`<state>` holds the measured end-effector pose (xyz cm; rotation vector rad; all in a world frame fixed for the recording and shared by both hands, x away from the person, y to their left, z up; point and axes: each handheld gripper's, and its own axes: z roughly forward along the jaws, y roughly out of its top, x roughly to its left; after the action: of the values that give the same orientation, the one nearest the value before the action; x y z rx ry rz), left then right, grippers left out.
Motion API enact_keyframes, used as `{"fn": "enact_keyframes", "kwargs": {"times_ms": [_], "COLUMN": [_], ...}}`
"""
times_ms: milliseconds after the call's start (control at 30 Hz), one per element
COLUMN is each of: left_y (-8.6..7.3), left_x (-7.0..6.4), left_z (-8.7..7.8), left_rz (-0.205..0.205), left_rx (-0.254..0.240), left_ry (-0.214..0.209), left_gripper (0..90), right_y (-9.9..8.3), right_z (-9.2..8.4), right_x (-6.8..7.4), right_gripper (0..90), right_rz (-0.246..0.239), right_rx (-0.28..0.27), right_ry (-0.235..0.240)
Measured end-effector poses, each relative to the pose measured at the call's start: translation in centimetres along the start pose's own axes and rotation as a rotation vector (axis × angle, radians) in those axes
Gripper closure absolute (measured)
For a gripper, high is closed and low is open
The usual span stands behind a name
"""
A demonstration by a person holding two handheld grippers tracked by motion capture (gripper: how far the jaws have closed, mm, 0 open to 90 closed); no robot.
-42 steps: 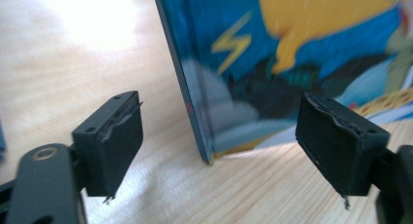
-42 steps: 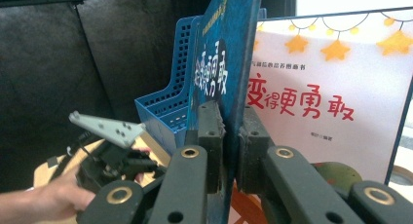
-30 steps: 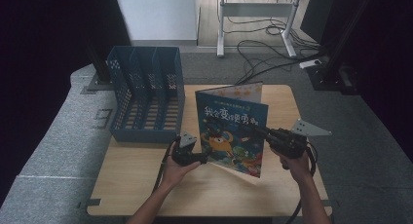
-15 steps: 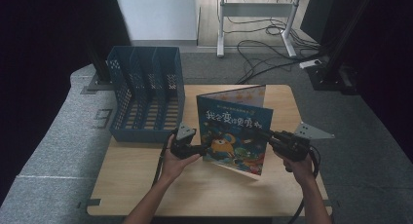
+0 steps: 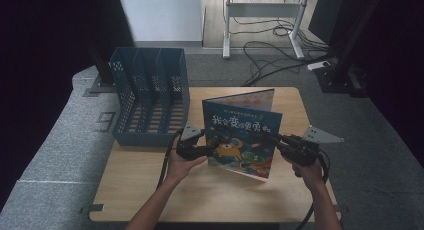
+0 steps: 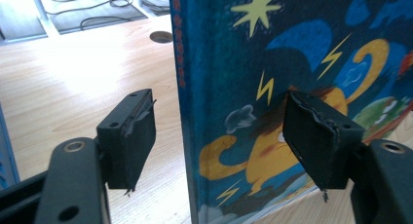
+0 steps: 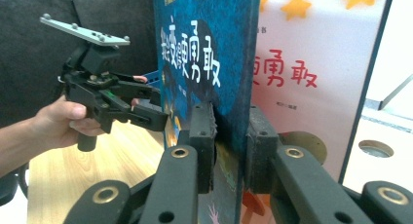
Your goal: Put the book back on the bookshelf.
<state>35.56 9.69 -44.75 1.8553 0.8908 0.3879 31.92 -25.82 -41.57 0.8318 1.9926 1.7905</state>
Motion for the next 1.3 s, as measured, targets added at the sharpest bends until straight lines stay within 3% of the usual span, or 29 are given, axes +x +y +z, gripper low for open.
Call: {"fn": "enact_keyframes", "kwargs": {"times_ms": [167,400,800,1067,1167,1300], "left_y": [0.7,0.9,0.9,0.7,0.6,0.6], "left_x": [-0.5,-1.2,-1.4,-2.0,-2.1,-2.1], "left_z": [-0.5,-0.5,-0.3,0.0,0.2,0.2], "left_rz": [0.023,0.045,0.033,0.05,0.056,0.055], "left_rx": [-0.031,-0.031,-0.034,-0.018,-0.012,-0.012], "left_ry": [-0.021,-0.04,-0.04,-0.062,-0.064,-0.064], "left_gripper": [30.5,31.9,35.2,37.7,39.4,40.5], "right_y": [-0.1,-0.3,-0.6,-0.7,-1.0,-1.3], "right_z": [-0.1,-0.2,-0.2,0.0,0.1,0.1], "right_x": [-0.2,-0.2,-0.5,-0.6,-0.7,-1.0], "right_gripper": [73.9,71.8,67.5,61.8,58.3,52.5], "right_rz": [-0.005,-0.013,-0.011,-0.033,-0.053,-0.041], "right_rx": [0.011,0.023,0.035,0.067,0.086,0.092], "right_ry": [-0.01,-0.023,-0.043,-0.089,-0.152,-0.179]}}
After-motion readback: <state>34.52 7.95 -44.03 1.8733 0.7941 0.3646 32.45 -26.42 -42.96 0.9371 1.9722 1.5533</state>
